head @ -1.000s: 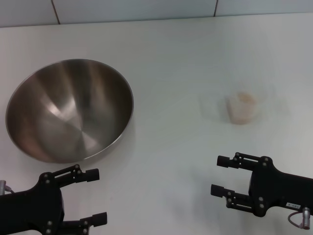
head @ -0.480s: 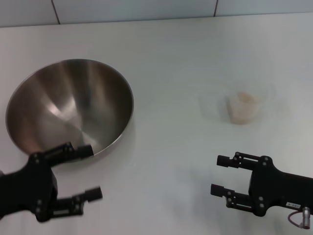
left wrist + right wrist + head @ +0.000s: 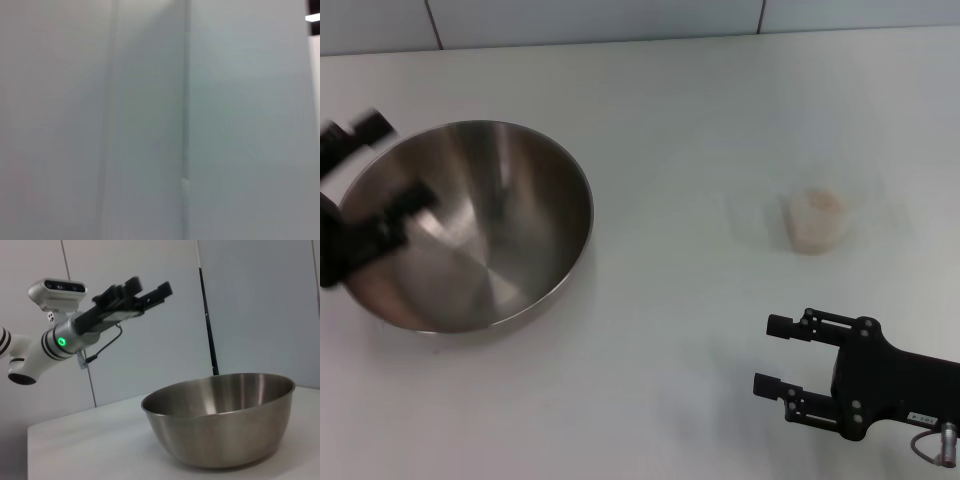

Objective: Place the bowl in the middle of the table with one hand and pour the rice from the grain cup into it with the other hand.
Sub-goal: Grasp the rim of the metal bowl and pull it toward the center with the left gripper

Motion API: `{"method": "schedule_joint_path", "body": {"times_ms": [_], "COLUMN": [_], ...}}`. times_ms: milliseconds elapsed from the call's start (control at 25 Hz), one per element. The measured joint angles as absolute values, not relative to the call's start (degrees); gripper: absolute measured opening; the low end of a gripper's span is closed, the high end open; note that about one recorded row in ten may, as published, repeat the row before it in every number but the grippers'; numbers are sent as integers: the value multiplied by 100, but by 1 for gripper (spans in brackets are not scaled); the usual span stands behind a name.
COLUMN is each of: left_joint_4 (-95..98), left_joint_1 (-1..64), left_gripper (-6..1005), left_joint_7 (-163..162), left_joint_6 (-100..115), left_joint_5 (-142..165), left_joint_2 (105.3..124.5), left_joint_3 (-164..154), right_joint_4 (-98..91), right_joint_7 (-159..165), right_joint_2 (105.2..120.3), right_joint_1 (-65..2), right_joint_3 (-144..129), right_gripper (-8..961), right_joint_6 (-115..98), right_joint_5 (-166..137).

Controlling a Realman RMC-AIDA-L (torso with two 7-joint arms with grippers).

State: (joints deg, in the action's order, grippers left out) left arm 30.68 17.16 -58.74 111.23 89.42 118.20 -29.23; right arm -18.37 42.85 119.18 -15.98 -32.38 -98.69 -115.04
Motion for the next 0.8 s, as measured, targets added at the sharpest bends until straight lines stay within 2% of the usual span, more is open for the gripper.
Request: {"method": "schedule_joint_path", "body": {"times_ms": [600,800], "left_joint_4": [3235,4049], "left_joint_1": [1881,1776], "left_gripper": [860,860], "left_joint_7": [-5673,-6516], "left_joint_6": [9495,8095], "left_joint_5": [8267,8335], "left_joint_2": [11861,11852], "left_joint_3": [-2526,-3650], "right_joint_4": [-1837,-1837], "right_joint_7": [4271,4271], "right_joint_2": [11918,11918], "right_joint_1": [-1641,-1652], "right_joint_3": [-3219,-3171], "right_gripper": [652,653], "right_joint_6": [-9832,-9827], "right_joint_5": [-11472,-11470]}}
